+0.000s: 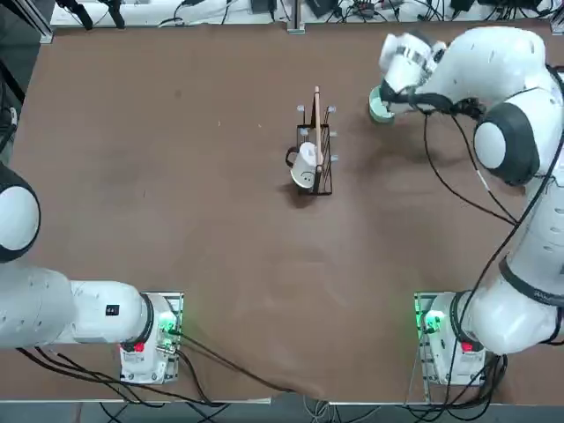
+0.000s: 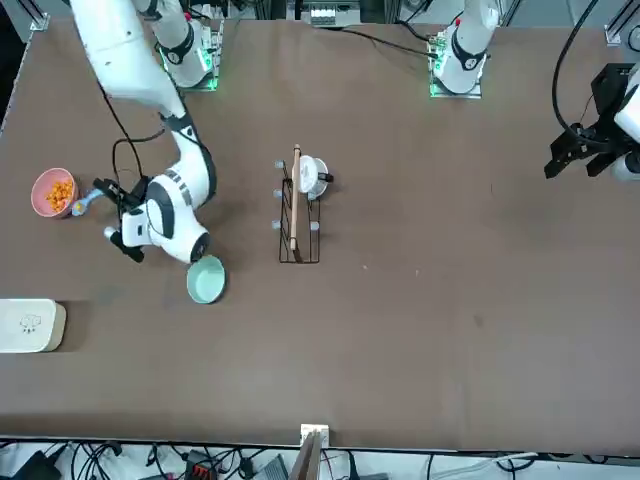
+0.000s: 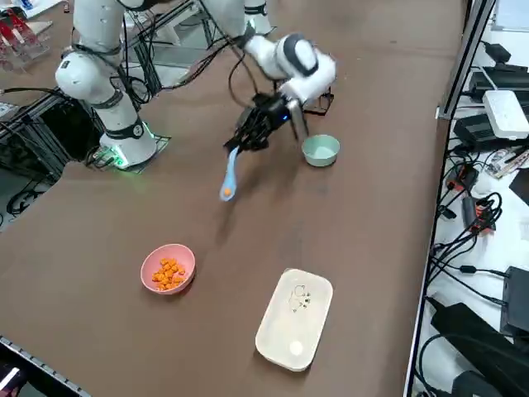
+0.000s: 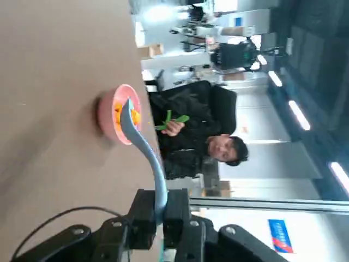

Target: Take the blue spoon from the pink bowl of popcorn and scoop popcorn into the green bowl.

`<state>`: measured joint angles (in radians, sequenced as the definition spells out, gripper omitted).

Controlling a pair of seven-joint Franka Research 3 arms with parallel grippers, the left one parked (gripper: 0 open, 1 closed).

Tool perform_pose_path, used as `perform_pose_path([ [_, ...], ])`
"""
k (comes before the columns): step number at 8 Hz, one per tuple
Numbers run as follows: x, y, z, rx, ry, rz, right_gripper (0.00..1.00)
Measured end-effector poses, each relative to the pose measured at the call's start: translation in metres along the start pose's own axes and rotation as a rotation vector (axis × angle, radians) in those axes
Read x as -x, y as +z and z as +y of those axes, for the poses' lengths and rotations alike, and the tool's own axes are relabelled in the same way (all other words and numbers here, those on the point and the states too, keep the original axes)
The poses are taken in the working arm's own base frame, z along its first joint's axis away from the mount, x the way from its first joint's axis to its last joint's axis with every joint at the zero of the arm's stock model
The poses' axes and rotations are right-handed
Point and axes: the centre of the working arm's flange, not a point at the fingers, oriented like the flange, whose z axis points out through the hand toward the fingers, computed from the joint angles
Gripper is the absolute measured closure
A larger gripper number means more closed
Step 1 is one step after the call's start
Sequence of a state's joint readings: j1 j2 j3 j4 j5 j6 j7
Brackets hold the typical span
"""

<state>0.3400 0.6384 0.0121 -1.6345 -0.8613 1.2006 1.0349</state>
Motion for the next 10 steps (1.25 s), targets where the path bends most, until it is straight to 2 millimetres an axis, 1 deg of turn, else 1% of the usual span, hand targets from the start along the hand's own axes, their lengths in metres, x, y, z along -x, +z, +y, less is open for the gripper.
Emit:
perform_pose_path([
  [1,0.004,-0.031,0.009,-0.045,-0.017,0.027,0.89],
  [2,0.014,-0.060,0.011,-0.069,-0.034,0.071,0.89],
  [3,0.027,-0.087,0.012,-0.075,-0.036,0.105,0.89],
  [4,0.040,-0.110,0.009,-0.070,-0.035,0.130,0.89],
  [6,0.068,-0.152,-0.007,-0.064,-0.035,0.183,0.89],
  [7,0.077,-0.175,-0.012,-0.082,-0.025,0.210,0.89],
  [8,0.083,-0.193,-0.013,-0.108,-0.012,0.230,0.89],
  [9,0.088,-0.207,-0.015,-0.129,-0.005,0.247,0.89],
  [10,0.096,-0.218,-0.025,-0.142,-0.007,0.268,0.89],
])
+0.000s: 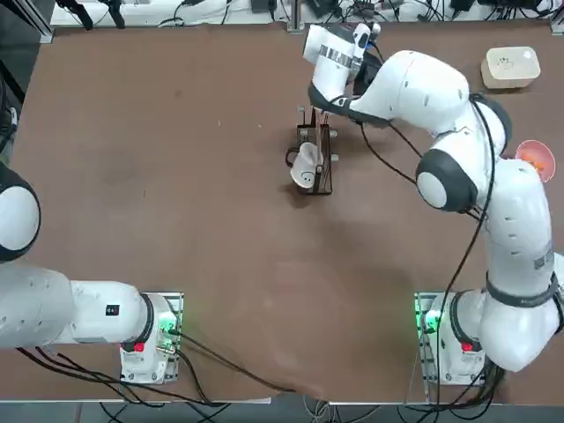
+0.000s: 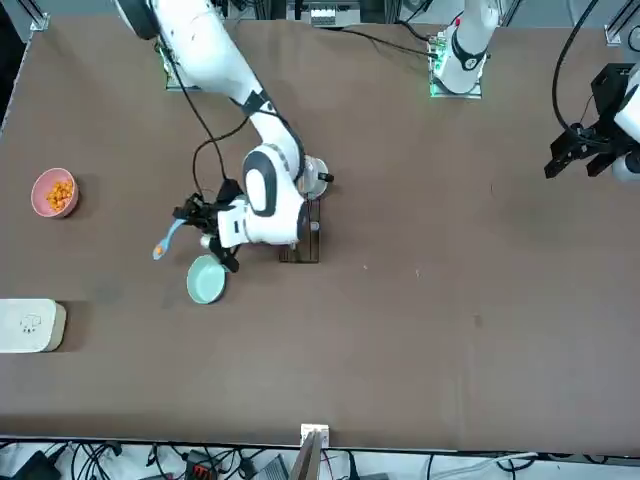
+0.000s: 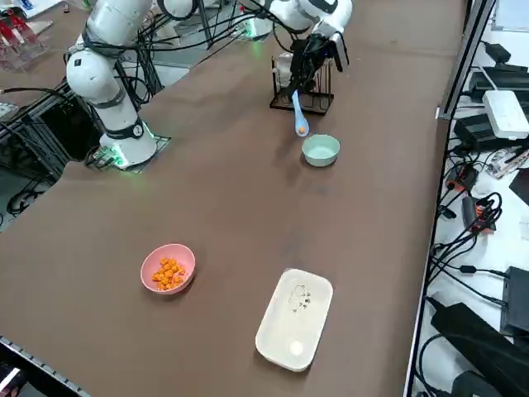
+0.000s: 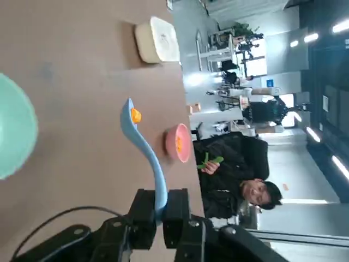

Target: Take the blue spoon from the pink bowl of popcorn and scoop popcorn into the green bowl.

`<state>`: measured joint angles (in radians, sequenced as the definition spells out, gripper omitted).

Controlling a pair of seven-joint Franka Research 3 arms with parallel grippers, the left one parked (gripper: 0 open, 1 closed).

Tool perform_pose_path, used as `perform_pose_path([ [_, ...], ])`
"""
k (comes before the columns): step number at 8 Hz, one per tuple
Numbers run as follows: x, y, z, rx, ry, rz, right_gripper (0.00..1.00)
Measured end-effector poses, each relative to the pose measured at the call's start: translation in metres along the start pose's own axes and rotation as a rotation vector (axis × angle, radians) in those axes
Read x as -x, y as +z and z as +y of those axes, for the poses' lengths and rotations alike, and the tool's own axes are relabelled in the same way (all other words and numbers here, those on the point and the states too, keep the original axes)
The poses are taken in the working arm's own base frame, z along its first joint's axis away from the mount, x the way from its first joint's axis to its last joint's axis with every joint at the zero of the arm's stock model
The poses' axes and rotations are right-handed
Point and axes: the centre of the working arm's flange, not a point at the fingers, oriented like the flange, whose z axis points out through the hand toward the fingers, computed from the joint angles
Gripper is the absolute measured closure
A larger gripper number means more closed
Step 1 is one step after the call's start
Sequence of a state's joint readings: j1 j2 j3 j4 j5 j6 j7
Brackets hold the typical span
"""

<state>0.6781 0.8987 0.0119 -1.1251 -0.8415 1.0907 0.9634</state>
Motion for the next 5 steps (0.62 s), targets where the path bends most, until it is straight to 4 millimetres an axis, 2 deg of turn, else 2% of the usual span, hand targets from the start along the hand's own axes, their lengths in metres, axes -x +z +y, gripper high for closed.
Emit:
perform_pose_path([
  [2,0.006,-0.021,-0.017,-0.036,0.006,0.038,0.89],
  [5,0.001,-0.038,-0.011,-0.164,0.006,-0.002,0.89],
])
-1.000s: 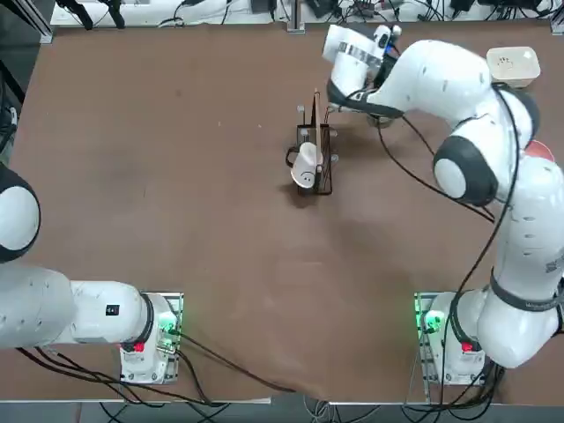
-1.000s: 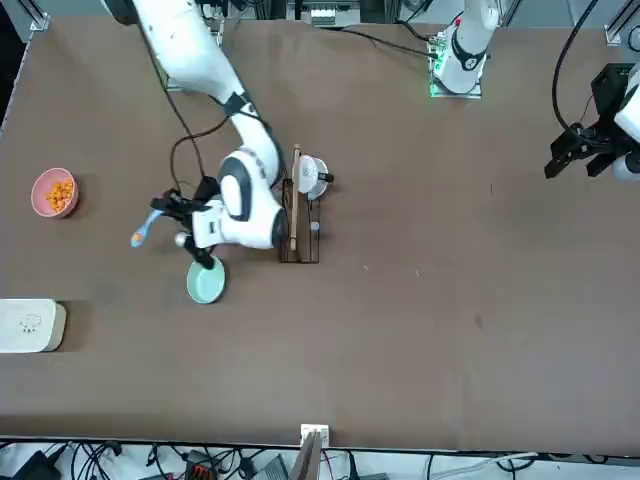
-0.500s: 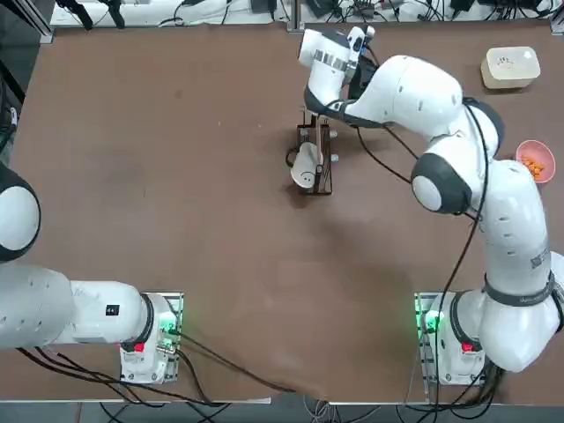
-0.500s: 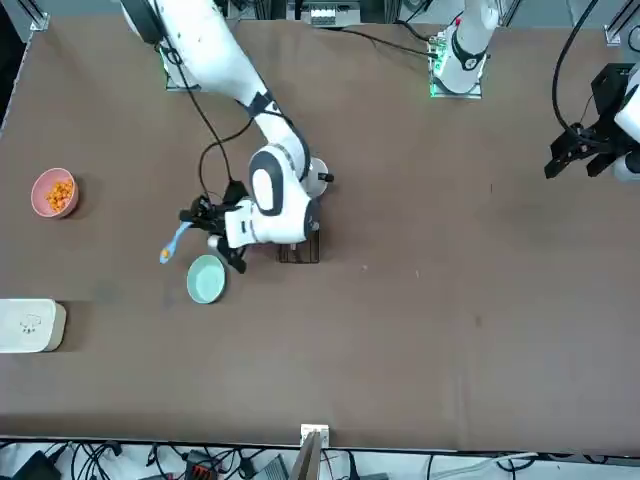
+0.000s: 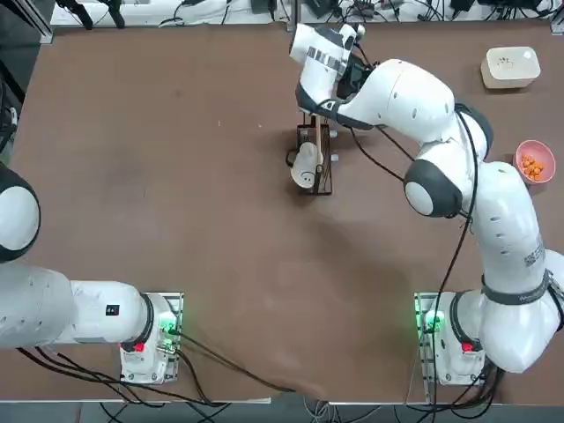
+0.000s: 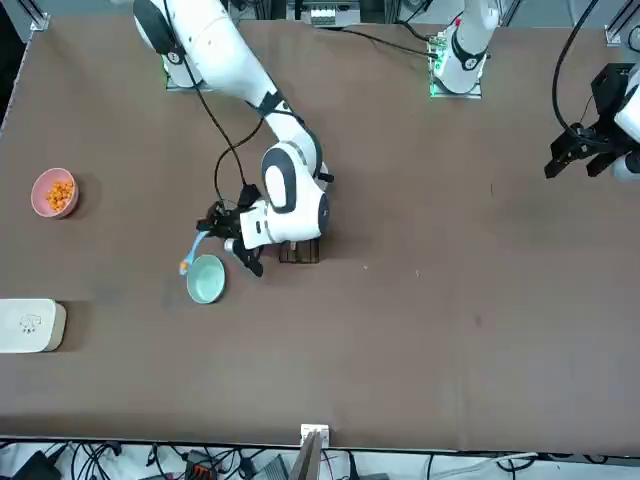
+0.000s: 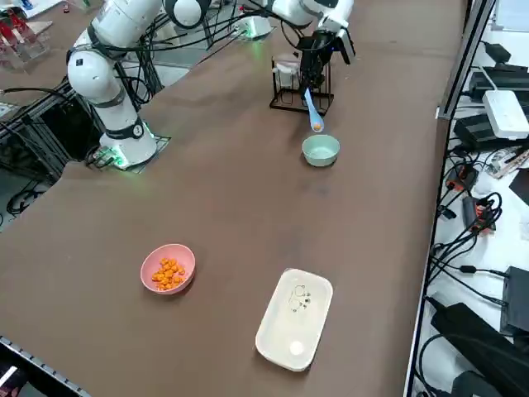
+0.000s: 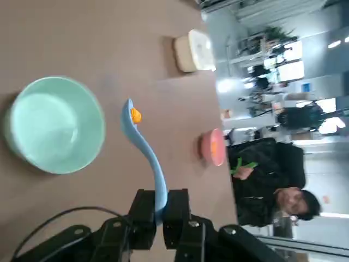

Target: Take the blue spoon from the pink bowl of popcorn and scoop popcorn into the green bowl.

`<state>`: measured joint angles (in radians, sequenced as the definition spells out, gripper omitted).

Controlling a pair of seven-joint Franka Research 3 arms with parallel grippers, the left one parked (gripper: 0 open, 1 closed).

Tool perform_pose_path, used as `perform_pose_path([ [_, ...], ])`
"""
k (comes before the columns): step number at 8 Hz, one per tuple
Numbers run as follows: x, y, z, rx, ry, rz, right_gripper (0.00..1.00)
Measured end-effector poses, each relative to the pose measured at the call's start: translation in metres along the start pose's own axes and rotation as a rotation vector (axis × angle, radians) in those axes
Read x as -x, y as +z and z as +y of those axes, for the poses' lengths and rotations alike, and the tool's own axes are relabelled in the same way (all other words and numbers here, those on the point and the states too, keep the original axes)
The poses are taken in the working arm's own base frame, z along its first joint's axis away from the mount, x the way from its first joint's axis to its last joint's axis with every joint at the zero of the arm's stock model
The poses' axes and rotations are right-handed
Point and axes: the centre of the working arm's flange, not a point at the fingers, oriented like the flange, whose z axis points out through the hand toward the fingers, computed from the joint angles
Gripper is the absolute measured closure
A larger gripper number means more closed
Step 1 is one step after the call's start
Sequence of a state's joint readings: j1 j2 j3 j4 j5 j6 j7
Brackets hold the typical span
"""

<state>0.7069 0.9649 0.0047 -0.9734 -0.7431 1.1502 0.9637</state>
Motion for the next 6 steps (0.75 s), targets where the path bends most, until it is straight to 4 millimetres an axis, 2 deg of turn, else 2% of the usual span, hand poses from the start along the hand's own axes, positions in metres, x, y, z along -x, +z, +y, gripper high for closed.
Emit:
perform_pose_path([
  [3,-0.014,-0.001,0.007,-0.137,-0.001,-0.091,0.89],
  [4,-0.023,-0.002,0.016,-0.202,0.005,-0.129,0.89],
  [6,-0.052,-0.006,0.060,-0.349,0.036,-0.225,0.89],
])
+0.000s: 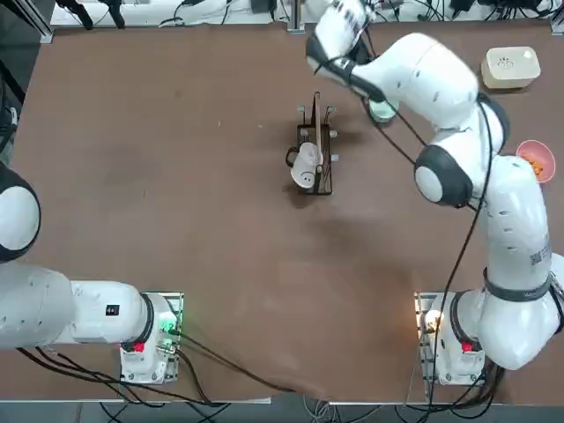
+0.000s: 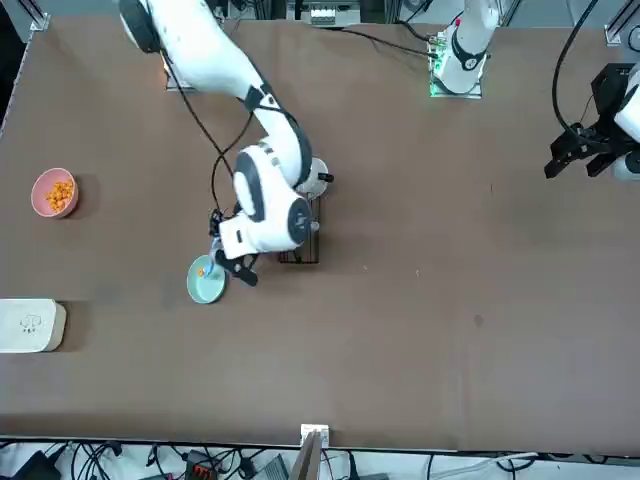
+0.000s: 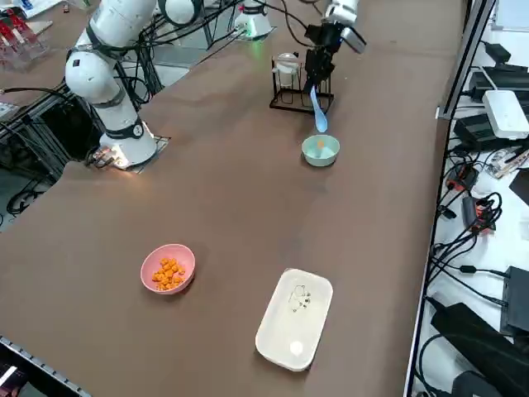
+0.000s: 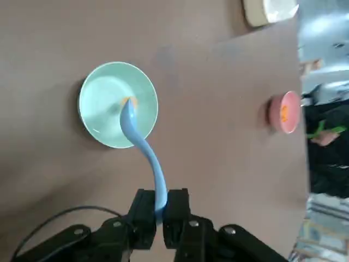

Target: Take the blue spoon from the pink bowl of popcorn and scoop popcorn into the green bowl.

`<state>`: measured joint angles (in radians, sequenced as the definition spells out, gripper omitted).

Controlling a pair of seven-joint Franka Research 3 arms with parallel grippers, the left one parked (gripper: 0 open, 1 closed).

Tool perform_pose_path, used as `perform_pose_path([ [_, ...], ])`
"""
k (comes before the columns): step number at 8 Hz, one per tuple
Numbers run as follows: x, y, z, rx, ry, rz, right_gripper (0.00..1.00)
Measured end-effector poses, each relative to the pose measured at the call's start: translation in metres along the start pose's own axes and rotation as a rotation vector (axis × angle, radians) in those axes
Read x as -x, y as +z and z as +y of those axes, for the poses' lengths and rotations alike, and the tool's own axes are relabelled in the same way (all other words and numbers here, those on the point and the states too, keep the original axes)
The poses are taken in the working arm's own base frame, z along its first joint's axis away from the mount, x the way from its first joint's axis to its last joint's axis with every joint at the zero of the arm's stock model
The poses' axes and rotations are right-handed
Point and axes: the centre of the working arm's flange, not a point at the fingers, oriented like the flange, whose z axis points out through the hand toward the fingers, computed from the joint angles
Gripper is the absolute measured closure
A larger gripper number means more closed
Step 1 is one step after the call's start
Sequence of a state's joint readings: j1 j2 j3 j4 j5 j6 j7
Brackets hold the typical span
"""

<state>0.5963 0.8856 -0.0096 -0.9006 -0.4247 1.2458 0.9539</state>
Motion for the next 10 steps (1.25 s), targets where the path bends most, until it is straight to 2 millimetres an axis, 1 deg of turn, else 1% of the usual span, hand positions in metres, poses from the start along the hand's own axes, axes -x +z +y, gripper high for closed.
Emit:
perform_pose_path([
  [1,-0.011,-0.009,0.020,-0.046,0.007,-0.029,0.89],
  [2,-0.015,-0.013,0.028,-0.063,0.011,-0.037,0.89],
  [3,-0.014,-0.014,0.030,-0.060,0.010,-0.041,0.89],
  [4,-0.010,-0.011,0.033,-0.021,0.009,-0.067,0.89],
  [5,-0.007,-0.002,0.042,0.053,-0.004,-0.108,0.89],
  [6,-0.007,0.009,0.050,0.133,-0.032,-0.137,0.89],
  [7,-0.010,0.029,0.053,0.216,-0.049,-0.155,0.89],
  [8,-0.018,0.056,0.057,0.301,-0.043,-0.163,0.89],
  [9,-0.031,0.085,0.065,0.365,-0.031,-0.164,0.89],
  [10,-0.047,0.111,0.082,0.385,-0.028,-0.151,0.89],
])
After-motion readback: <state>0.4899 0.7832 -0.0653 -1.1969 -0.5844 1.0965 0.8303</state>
